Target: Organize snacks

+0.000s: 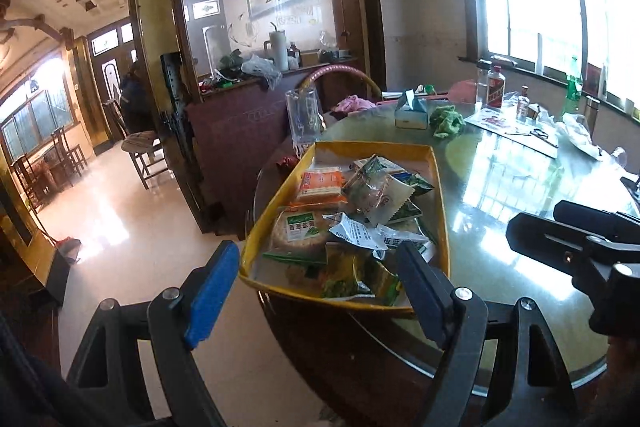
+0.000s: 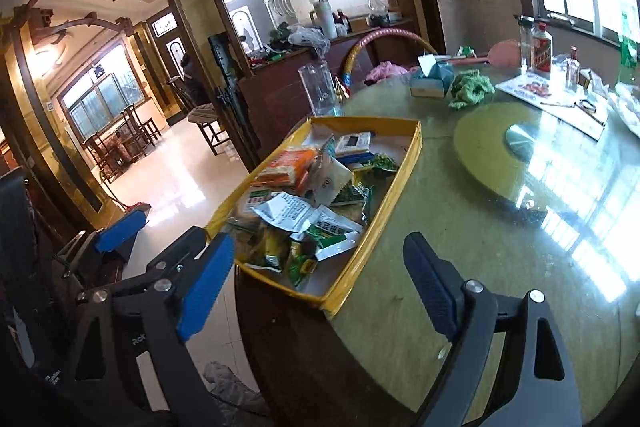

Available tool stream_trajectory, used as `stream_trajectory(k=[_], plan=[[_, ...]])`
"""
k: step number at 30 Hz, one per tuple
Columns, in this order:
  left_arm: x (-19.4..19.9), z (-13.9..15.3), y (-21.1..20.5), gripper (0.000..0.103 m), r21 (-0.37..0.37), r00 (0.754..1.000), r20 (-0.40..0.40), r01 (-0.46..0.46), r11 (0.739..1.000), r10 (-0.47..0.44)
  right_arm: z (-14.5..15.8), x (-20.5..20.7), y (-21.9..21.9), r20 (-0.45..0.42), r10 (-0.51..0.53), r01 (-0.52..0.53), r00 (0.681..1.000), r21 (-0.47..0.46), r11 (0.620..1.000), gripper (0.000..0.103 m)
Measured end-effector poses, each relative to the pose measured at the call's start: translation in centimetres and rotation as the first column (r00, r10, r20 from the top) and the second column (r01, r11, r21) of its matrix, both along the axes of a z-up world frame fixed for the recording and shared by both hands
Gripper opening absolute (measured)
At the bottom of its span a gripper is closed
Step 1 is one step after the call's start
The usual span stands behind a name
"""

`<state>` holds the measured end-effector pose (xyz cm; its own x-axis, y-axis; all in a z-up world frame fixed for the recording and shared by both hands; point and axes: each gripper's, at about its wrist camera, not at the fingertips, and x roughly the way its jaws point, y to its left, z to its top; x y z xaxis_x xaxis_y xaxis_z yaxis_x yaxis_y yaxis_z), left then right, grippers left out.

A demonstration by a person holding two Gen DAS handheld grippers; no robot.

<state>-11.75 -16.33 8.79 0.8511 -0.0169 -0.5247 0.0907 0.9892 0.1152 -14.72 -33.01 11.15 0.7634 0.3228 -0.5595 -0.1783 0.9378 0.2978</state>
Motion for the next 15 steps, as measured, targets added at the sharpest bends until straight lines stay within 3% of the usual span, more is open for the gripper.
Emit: stream_trajectory(k=[15], plan=[[-2.6, 0.8, 1.7, 0.081, -0.008, 0.999, 0.037, -0.014, 1.000, 0.015, 1.8, -3.6, 2.3, 0.038, 0.001, 0.000, 0.999, -0.019, 1.000, 0.087]])
